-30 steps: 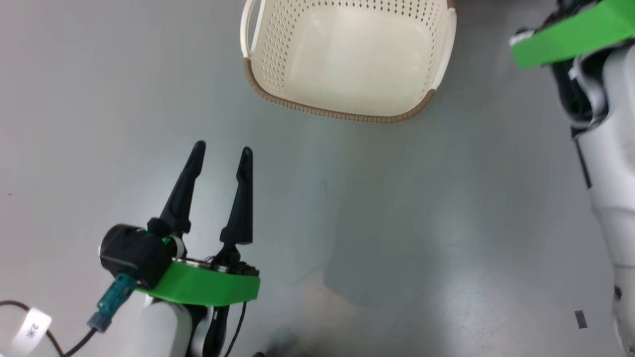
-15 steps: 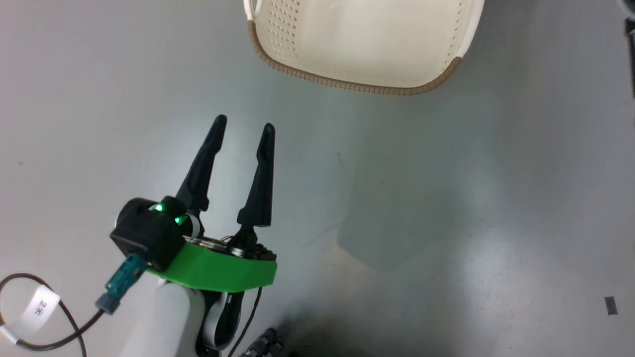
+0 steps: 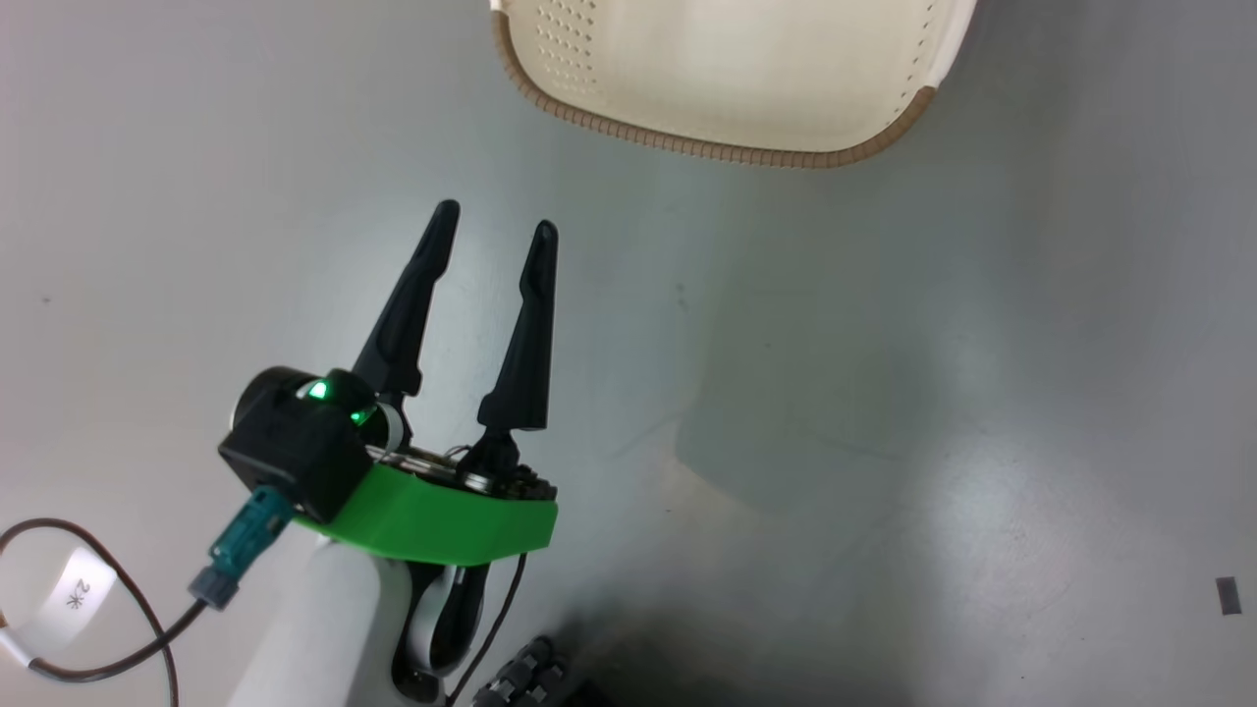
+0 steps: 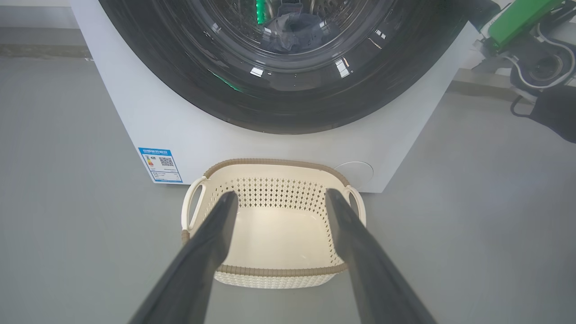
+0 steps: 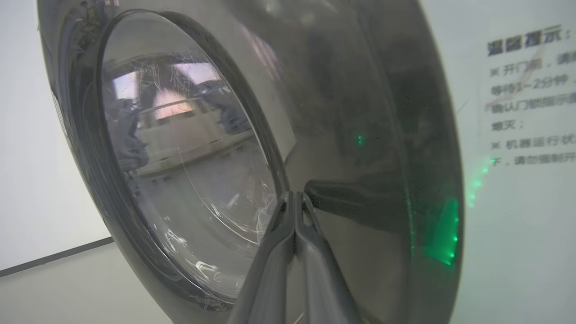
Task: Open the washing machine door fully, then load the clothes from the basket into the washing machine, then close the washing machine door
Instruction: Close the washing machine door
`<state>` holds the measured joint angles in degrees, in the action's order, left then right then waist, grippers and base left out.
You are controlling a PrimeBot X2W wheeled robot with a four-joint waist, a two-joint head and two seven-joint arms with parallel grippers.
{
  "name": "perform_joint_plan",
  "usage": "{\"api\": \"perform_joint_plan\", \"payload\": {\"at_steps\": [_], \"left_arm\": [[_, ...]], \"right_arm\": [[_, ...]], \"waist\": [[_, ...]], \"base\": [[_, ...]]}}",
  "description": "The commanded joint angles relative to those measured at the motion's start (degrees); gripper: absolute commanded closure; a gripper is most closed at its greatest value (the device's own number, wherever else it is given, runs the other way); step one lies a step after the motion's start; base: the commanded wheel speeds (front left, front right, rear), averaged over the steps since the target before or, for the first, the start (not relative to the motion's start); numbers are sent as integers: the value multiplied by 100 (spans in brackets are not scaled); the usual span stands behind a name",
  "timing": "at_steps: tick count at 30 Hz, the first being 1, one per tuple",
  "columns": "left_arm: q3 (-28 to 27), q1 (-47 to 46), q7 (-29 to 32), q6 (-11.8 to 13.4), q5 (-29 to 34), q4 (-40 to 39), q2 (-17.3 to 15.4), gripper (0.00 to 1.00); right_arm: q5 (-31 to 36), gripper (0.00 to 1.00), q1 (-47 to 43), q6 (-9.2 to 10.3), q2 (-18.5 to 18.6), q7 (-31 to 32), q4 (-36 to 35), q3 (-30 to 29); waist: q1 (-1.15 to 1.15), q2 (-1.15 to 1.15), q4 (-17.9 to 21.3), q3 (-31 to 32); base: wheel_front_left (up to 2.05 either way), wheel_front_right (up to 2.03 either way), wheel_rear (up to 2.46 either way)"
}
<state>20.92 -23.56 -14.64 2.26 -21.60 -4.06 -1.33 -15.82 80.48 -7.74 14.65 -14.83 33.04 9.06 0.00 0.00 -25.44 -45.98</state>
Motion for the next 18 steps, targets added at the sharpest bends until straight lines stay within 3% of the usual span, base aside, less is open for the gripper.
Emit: {"api": "perform_joint_plan", "payload": {"at_steps": [1, 11, 18], "left_arm": [[-193, 39, -36, 7, -12, -128, -154, 0], [-444, 162, -36, -40, 158, -73, -154, 0], [-681, 312, -36, -105, 362, 18, -154, 0]], "right_arm": [[-82, 100, -174, 25, -152, -17, -172, 71], [-608, 100, -1022, 25, -29, -17, -425, 507], [-998, 100, -1949, 25, 57, -17, -810, 448]], "waist": [[0, 0, 70, 86], [0, 0, 358, 557], [0, 0, 620, 1068]], "base": [[0, 0, 0], [0, 0, 0], [0, 0, 0]]}}
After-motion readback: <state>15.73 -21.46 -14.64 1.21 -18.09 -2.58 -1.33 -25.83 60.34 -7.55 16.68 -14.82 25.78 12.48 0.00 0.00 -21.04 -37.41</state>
